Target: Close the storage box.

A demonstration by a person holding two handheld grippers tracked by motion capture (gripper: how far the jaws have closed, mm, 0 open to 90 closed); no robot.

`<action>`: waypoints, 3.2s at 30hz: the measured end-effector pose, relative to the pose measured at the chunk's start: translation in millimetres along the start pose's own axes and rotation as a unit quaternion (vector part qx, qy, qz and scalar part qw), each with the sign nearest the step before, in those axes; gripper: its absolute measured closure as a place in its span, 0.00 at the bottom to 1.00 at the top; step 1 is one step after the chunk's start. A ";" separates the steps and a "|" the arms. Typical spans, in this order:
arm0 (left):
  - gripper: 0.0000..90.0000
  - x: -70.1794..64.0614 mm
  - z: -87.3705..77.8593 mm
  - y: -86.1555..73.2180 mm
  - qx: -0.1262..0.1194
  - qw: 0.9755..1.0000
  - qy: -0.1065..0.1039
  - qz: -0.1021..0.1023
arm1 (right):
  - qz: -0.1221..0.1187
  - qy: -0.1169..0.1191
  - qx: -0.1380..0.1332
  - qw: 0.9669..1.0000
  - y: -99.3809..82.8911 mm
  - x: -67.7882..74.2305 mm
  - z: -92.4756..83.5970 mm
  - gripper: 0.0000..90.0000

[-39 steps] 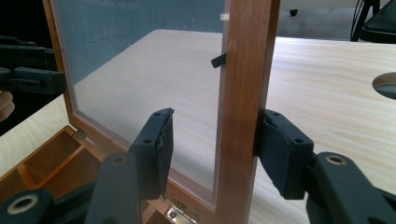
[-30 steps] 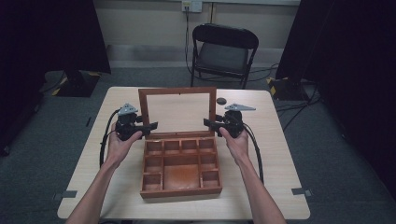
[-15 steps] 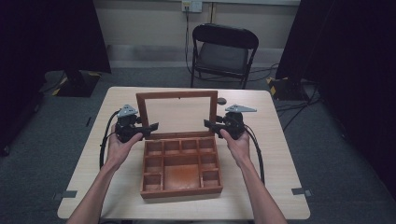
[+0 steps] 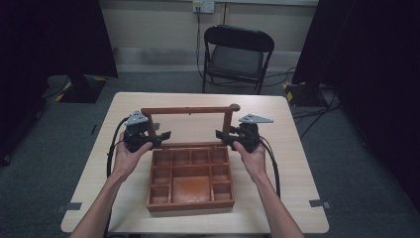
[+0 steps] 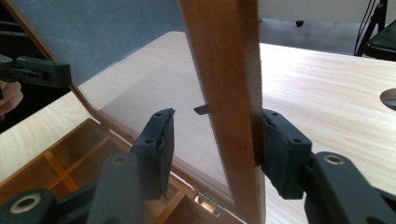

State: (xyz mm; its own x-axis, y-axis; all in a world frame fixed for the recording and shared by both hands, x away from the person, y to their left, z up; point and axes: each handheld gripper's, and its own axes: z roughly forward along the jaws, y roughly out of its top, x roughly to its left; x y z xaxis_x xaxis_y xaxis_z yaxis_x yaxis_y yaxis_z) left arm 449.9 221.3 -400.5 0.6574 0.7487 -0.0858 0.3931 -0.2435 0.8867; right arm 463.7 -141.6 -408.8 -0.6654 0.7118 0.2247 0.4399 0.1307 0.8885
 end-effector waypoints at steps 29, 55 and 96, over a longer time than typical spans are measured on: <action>0.39 -0.5 -28.8 -33.1 0.000 1.000 0.009 -0.022 | 0.000 0.024 0.022 0.999 -13.3 10.3 -5.3 0.40; 0.38 -0.1 -29.5 -42.0 0.025 1.000 0.006 -0.017 | 0.000 0.014 0.029 0.999 -30.5 22.6 -19.8 0.36; 0.44 -26.5 -57.3 -60.2 0.022 0.999 -0.016 -0.018 | 0.010 0.009 0.054 0.998 -49.5 37.9 -49.0 0.40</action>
State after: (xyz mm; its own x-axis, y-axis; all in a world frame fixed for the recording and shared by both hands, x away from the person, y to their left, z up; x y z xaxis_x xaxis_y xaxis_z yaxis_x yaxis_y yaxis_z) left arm 372.0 251.5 -425.6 0.6630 0.7368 -0.1325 0.4442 -0.2448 0.8619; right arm 387.1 -154.9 -424.6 -0.6662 0.7029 0.2492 0.5151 0.1920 0.8354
